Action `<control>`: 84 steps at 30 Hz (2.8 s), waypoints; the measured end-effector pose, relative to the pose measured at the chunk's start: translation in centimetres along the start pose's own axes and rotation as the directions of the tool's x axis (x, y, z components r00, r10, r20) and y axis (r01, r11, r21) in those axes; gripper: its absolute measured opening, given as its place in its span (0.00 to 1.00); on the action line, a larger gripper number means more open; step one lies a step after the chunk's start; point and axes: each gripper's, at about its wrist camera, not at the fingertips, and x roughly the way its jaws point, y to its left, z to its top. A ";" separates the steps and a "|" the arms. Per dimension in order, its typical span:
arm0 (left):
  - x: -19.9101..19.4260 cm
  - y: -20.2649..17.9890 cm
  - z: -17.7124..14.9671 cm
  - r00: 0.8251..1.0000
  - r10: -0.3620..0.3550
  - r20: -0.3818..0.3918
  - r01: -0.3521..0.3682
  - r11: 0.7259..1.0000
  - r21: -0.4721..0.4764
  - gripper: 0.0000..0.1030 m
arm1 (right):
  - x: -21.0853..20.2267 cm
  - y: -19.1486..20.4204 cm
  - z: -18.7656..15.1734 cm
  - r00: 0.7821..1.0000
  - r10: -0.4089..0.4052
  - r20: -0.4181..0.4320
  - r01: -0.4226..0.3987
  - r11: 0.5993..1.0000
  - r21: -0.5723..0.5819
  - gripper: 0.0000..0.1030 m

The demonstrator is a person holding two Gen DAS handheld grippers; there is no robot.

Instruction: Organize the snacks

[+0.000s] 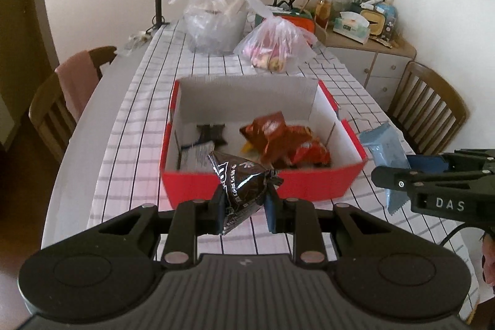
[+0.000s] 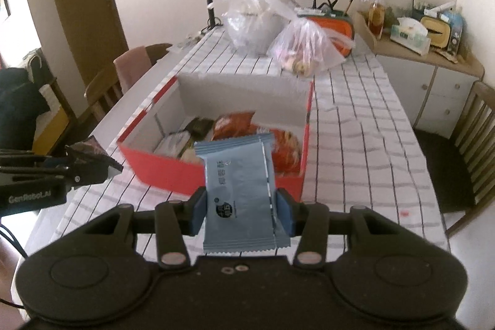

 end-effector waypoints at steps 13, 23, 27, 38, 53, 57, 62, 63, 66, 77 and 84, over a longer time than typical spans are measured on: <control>7.4 1.7 4.8 0.995 0.066 -0.078 -0.068 0.997 -0.026 0.23 | 7.3 -2.1 4.7 0.999 0.001 -0.033 -0.001 1.000 0.023 0.44; 12.9 2.8 6.1 0.980 0.103 -0.168 -0.109 0.994 -0.029 0.24 | 13.6 -2.6 6.3 0.995 -0.034 -0.096 0.034 0.999 -0.005 0.44; 14.9 2.9 5.9 0.971 0.117 -0.208 -0.123 0.992 -0.014 0.24 | 15.3 -2.4 6.0 0.991 -0.043 -0.125 0.040 0.999 -0.023 0.44; 17.2 2.5 4.7 0.958 0.113 -0.265 -0.117 0.993 0.000 0.24 | 16.7 -2.7 5.6 0.988 -0.025 -0.152 0.021 0.999 -0.029 0.43; 14.3 2.7 4.0 0.972 0.096 -0.215 -0.105 0.994 -0.032 0.56 | 14.0 -2.4 4.8 0.992 0.021 -0.122 -0.021 1.000 0.000 0.63; 12.3 2.6 4.0 0.981 0.082 -0.175 -0.090 0.995 -0.037 0.60 | 12.1 -2.2 4.7 0.995 0.036 -0.088 -0.035 0.999 0.008 0.68; 9.5 2.3 3.9 0.990 0.073 -0.124 -0.078 0.996 -0.035 0.62 | 9.3 -1.7 4.6 0.998 0.053 -0.033 -0.053 0.998 0.019 0.78; 8.8 2.2 3.9 0.991 0.077 -0.110 -0.081 0.996 -0.032 0.63 | 8.8 -1.6 4.7 0.998 0.057 -0.025 -0.057 0.998 0.019 0.78; 6.9 1.8 3.8 0.995 0.068 -0.072 -0.070 0.997 -0.023 0.63 | 7.0 -1.2 4.6 0.998 0.065 0.003 -0.065 0.998 0.017 0.82; 0.9 0.9 3.0 0.999 0.032 0.025 -0.031 0.999 -0.017 0.69 | 1.1 -0.3 3.5 0.993 0.075 0.088 -0.078 0.996 0.034 0.92; -2.0 0.3 1.7 0.998 0.019 0.064 -0.018 1.000 -0.015 0.76 | -1.6 0.1 2.4 0.990 0.073 0.119 -0.077 0.997 0.028 0.99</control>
